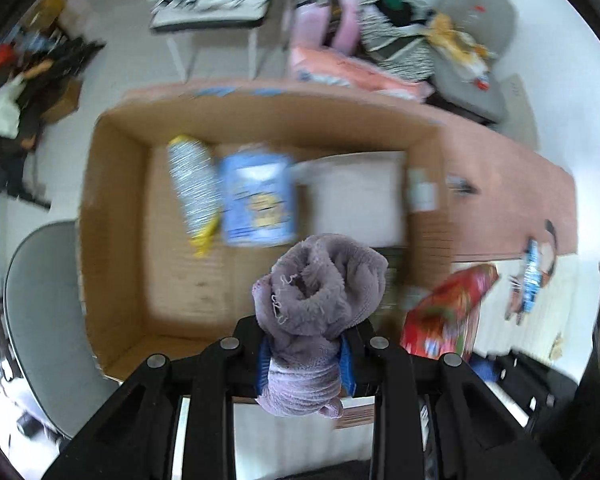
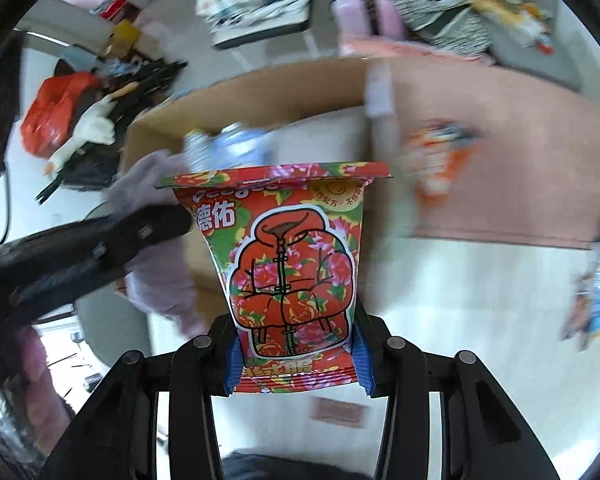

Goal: Organize soft objects
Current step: 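Place the sock and red snack bag into the box and release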

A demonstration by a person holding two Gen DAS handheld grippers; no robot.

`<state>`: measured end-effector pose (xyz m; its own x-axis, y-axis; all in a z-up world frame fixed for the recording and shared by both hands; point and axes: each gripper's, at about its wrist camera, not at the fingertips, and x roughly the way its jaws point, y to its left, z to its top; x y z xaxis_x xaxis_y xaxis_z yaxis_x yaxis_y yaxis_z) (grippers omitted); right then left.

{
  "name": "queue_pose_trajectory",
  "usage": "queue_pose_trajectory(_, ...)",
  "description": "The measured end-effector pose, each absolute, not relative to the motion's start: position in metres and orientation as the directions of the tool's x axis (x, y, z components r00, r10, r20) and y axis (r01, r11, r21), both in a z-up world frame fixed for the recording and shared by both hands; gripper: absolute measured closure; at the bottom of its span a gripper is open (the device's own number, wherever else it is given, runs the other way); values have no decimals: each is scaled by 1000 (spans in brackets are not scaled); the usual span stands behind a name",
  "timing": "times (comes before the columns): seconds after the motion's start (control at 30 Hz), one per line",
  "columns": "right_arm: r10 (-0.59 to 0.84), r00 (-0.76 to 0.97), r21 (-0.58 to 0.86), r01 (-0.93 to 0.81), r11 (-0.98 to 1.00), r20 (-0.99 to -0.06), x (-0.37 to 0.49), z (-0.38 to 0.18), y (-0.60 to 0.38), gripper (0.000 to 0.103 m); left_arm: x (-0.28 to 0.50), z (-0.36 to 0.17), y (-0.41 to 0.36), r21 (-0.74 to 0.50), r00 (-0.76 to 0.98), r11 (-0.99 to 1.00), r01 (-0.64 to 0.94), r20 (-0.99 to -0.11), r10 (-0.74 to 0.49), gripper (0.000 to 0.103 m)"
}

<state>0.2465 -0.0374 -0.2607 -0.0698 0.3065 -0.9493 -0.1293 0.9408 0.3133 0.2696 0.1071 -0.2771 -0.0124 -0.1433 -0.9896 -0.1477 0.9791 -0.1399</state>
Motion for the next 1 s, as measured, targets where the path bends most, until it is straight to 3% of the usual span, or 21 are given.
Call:
queue_pose_trajectory(0.4, 192, -152, 211, -117, 971, -970, 256, -355, 30, 57, 271, -358, 170, -194, -172, 953, -232, -956, -237, 79)
queue_pose_trajectory(0.53, 163, -190, 186, -115, 976, -968, 263, -383, 39, 56, 274, -369, 176, -174, -213, 953, -249, -950, -229, 72)
queue_pose_trajectory(0.6, 149, -184, 170, -103, 980, -972, 268, -389, 39, 52, 274, -368, 179, -176, -201, 947, -268, -951, -234, 68)
queue_pose_trajectory(0.67, 139, -184, 159, -102, 982, -973, 267, -388, 39, 33, 274, -365, 179, -171, -201, 953, -252, -953, -225, 61)
queue_pose_trajectory(0.73, 147, -184, 169, -108, 980, -972, 265, -385, 40, 21, 273, -359, 178, -169, -191, 955, -244, -957, -218, 52)
queue_pose_trajectory(1.0, 103, -110, 115, -106, 988, -989, 253, -349, 23, 21, 252, -308, 174, -118, -93, 976, -184, -986, -137, 47)
